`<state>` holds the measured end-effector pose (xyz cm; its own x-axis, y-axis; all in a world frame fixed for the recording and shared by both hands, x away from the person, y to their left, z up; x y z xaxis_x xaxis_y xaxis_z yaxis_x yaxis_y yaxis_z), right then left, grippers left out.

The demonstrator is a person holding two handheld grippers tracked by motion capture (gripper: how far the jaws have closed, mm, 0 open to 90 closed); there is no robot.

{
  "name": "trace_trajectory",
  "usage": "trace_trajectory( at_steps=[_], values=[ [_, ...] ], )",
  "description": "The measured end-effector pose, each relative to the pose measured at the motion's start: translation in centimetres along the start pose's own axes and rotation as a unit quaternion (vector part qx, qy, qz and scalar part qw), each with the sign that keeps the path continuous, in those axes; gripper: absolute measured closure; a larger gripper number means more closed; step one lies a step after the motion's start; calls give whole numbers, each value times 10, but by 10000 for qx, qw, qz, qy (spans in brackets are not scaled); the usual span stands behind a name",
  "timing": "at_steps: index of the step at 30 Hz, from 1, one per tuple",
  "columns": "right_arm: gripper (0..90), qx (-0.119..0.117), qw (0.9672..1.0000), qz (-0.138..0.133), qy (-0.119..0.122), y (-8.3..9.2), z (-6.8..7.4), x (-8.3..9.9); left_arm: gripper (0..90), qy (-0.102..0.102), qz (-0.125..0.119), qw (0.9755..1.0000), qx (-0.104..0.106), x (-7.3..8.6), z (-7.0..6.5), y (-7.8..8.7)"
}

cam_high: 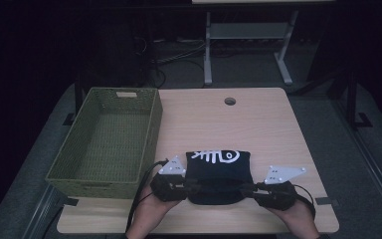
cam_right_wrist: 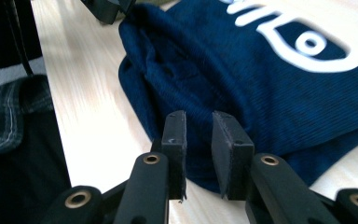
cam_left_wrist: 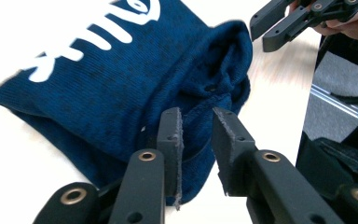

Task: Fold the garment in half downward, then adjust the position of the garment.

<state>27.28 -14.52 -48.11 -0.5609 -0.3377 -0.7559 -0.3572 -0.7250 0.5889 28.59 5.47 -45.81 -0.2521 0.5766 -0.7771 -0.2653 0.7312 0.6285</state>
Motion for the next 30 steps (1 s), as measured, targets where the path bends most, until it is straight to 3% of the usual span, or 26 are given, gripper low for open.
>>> trace_trajectory(
  at_steps=[4, 8, 18, 24, 30],
  values=[
    [796, 58, 9996, -258, 15, 12, -6, -12, 792, 2, -110, 9998, -135, -9, 10, 7],
    [890, 145, 9994, -319, 19, 14, -13, -22, 898, 31, -123, 9995, -288, -18, 23, 8],
    [900, 232, 9993, -278, 9, -8, -30, -39, 899, 176, 61, 9971, -741, -34, 59, -17],
    [900, 185, 9997, -134, -10, -17, -32, -35, 899, 261, 187, 9948, -965, -34, 82, -37],
    [900, 92, 9999, 10, -90, -22, -29, -22, 899, 491, 259, 9934, -1001, -26, 96, -52]
  ],
)
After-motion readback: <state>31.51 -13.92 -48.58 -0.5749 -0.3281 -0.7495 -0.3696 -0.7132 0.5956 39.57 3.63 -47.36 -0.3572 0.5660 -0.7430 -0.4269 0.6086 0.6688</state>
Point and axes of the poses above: each handheld gripper's, and its own axes: y roughly backward along the jaws, x roughly out of its underside, z roughly to its left, the point moved 9 cm from there along -y, roughly forward along the jaws, and after that the axes turned 11 degrees about -y, right-handed, at the moved point
